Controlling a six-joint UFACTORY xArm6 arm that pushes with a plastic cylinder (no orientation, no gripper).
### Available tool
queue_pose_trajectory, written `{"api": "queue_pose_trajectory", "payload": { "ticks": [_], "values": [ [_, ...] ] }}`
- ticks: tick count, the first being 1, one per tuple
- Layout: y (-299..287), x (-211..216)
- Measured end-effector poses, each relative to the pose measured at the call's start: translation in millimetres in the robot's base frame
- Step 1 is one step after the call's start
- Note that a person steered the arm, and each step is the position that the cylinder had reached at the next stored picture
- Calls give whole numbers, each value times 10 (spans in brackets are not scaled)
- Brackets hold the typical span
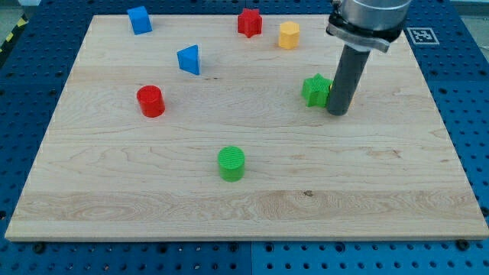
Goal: Keep the yellow heart at the top right corner
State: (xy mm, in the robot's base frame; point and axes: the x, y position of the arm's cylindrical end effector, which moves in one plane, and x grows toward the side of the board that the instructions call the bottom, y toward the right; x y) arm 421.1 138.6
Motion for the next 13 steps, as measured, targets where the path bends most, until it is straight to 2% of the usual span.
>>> {"api": "queue_pose_trajectory", "payload": {
  "ticks": [3, 4, 7, 9, 13],
  "values": [
    [303, -801],
    [594, -903],
    [736, -681],
    [864, -684],
    [865, -1423]
  ]
}}
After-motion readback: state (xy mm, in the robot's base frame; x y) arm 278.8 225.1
